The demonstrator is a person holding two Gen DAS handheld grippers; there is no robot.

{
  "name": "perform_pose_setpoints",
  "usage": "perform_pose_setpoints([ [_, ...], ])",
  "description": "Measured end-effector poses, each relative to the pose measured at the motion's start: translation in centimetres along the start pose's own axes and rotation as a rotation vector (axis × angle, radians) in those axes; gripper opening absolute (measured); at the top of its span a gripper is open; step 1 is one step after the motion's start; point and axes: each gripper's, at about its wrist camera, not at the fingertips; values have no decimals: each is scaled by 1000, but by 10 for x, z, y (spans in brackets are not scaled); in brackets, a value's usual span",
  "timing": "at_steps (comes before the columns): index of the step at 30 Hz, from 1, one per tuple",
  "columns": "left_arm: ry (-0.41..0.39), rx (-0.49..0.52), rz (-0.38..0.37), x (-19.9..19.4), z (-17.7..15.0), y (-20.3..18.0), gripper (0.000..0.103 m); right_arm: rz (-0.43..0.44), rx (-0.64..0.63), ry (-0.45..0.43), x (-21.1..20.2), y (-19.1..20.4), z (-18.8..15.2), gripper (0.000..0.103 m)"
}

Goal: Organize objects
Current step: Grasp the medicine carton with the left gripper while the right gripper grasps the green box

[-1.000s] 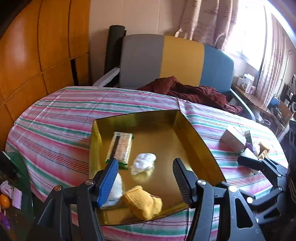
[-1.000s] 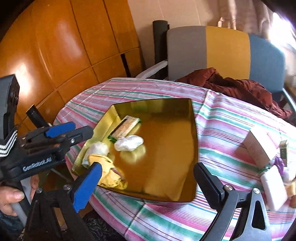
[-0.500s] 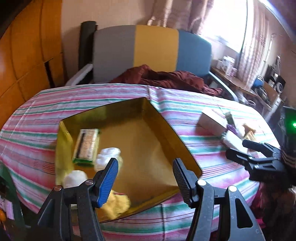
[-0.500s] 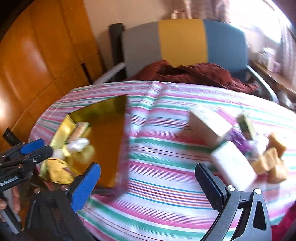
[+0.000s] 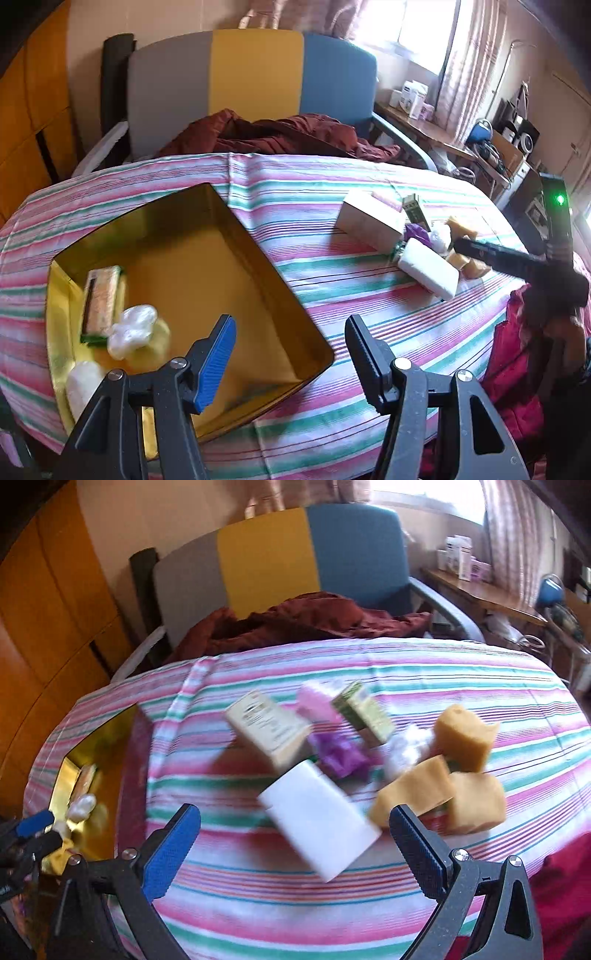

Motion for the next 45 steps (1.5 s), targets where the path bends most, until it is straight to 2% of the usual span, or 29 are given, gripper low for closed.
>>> perform_pose_setpoints([
  [9,38,41,-85,20,33,-35,62,-49,11,-27,13,-36,35,102],
  [16,111,25,-151,48,58,-61,62,-88,-69,10,48,-50,57,84],
  [21,172,-2,-177,77,72,-75,63,-94,-113,73,80,-63,67,79],
  [26,239,-60,-193,107,85,-84,70,-100,-147,102,102,-71,73,78],
  [30,277,-117,-212,128,96,-91,77,-73,-169,112,114,-76,77,78],
  [31,287,-138,-216,134,100,-93,79,-63,-174,115,117,-76,78,71],
  [32,296,-164,-224,139,104,-95,80,-49,-171,130,121,-78,77,52],
  [33,304,-179,-227,144,107,-96,83,-44,-171,147,124,-78,76,44],
  [34,325,-202,-225,152,111,-99,83,-53,-174,162,126,-79,75,32],
  [37,360,-272,-239,168,119,-101,83,-33,-151,170,122,-84,77,30],
  [41,400,-357,-217,187,125,-103,83,-35,-175,153,107,-75,82,30],
  [45,414,-385,-189,199,132,-110,83,-23,-183,112,89,-69,90,30],
])
Point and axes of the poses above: each gripper's, at about its wrist camera, not at the fingertips, and x roughly the way its jaws point, y to its left, z to its top, and after that the axes turned 10 degrees about z, right-handed
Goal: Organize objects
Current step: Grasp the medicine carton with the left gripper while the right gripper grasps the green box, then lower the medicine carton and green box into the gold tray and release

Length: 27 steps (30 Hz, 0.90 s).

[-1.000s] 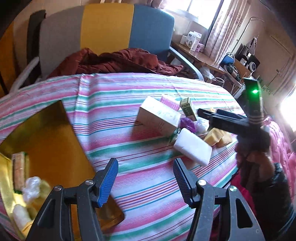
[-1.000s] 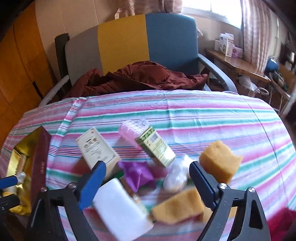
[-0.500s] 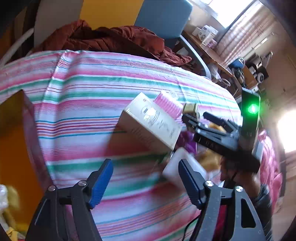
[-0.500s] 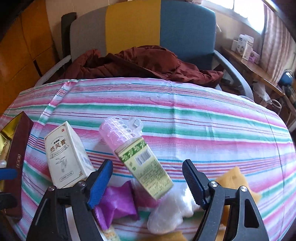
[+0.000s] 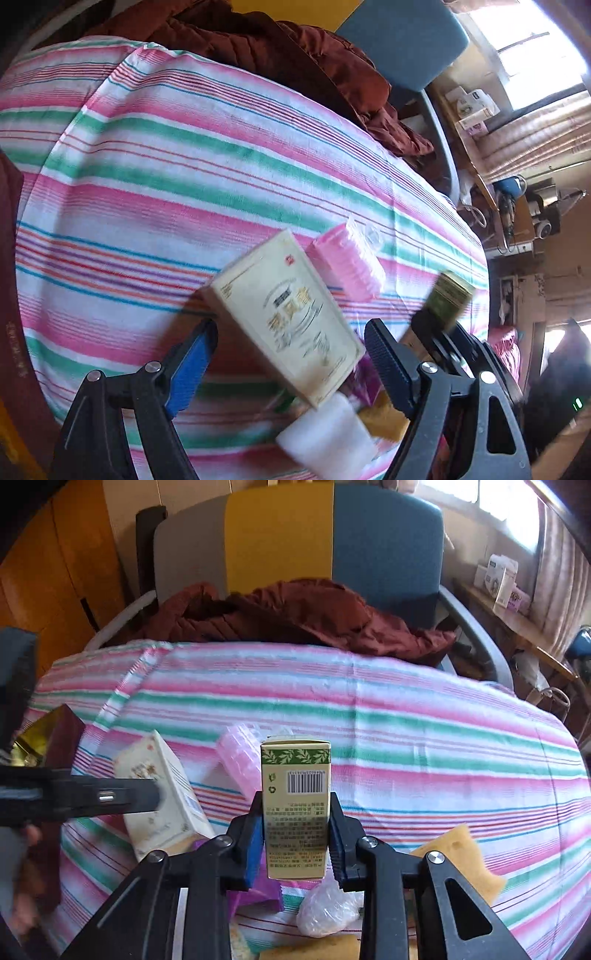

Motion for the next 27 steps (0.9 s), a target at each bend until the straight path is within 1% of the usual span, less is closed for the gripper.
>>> perform_pose_setpoints([
  [3,-4,19,37,8,6,-11,83,0,20,-26,-8,-2,4,30],
  [7,4,59,124,24,10,-16,82,0,48,-49,-16,-9,6,30],
  [9,17,92,130,30,9,-15,81,5,59,-54,-18,-11,6,30],
  [11,-1,141,147,27,5,-16,76,9,58,-52,-18,-10,5,30],
  [13,-20,197,170,25,-4,-15,67,17,57,-52,-17,-9,4,30],
  [15,-43,248,158,21,-11,-11,62,28,53,-50,-16,-7,4,30],
  [18,-90,320,163,10,-25,-3,56,54,42,-51,-14,1,4,30],
  [19,-104,339,166,6,-30,-1,52,63,40,-52,-14,4,3,30],
  [21,-119,357,163,-3,-34,8,52,87,31,-53,-13,10,3,30],
  [27,-167,366,142,-29,-55,32,52,170,2,-74,-19,34,2,30],
])
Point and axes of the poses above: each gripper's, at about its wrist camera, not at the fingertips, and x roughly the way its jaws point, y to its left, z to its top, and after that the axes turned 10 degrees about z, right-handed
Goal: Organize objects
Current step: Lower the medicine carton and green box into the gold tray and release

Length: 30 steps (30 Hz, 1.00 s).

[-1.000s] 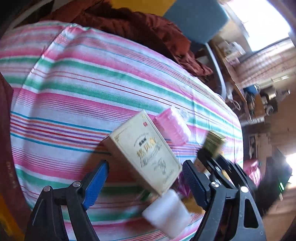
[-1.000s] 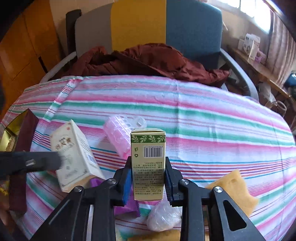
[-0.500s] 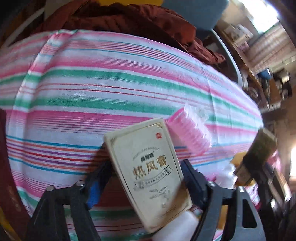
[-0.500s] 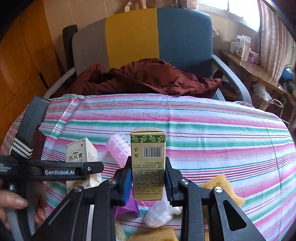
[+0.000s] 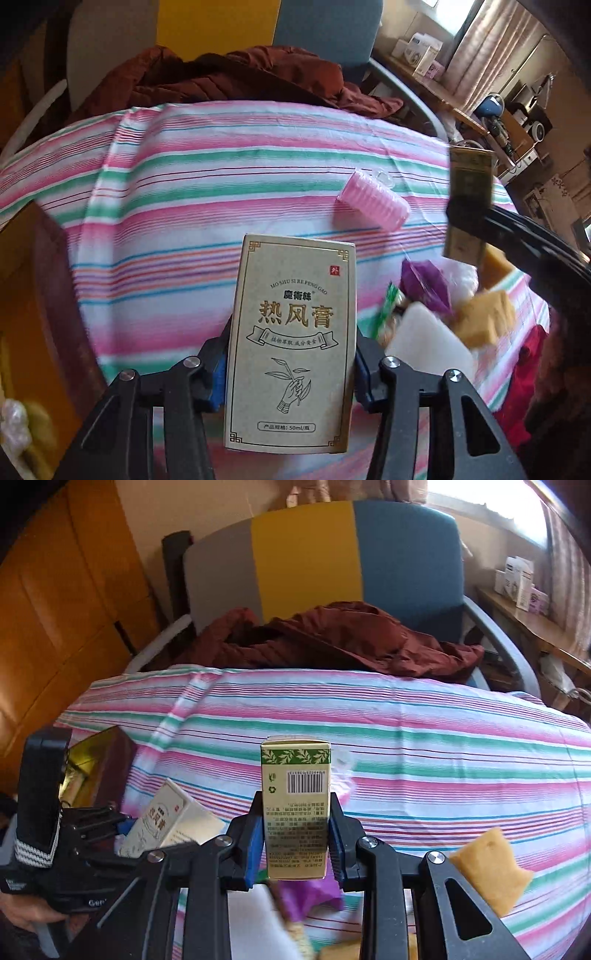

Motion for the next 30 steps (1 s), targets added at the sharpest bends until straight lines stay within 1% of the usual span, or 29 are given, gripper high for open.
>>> perform_pose_setpoints([
  [3,-44,-27,-20,-26,-12,15,52,47,-14,-1,0,17,-1,30],
  [5,-92,-37,-18,-51,-23,31,52,75,-25,1,1,29,-2,30],
  [7,-121,-53,-14,-69,-32,47,52,93,-40,10,3,44,-5,30],
  [9,-142,-91,-10,-84,-42,70,52,113,-54,23,7,60,-8,30],
  [14,-179,-196,42,-113,-67,137,52,164,-100,46,13,107,-19,30],
  [20,-219,-328,119,-136,-94,216,52,257,-135,61,24,166,-26,30],
  [26,-234,-383,177,-144,-112,259,52,318,-182,115,50,230,-35,30],
  [30,-235,-380,227,-142,-115,277,53,316,-214,156,66,257,-38,30],
])
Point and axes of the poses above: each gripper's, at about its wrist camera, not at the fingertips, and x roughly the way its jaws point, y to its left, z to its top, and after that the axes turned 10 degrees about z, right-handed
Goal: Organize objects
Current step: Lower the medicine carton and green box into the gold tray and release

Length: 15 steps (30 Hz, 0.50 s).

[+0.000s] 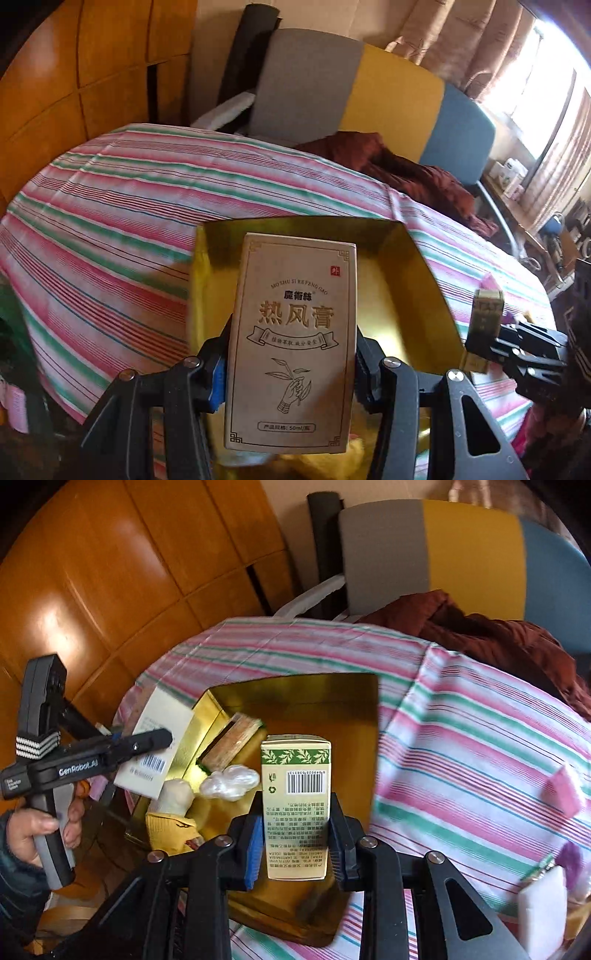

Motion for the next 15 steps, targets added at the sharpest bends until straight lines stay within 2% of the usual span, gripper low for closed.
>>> perform_pose_setpoints([
  [4,-17,36,34,9,8,9,53,-17,-2,44,21,8,6,30],
  [9,-31,31,63,17,19,14,54,-51,7,71,39,7,21,30],
  [12,-25,-3,41,17,22,19,56,-62,11,46,46,13,37,31],
  [15,-35,-28,34,8,16,22,57,-31,41,-24,43,17,54,41],
])
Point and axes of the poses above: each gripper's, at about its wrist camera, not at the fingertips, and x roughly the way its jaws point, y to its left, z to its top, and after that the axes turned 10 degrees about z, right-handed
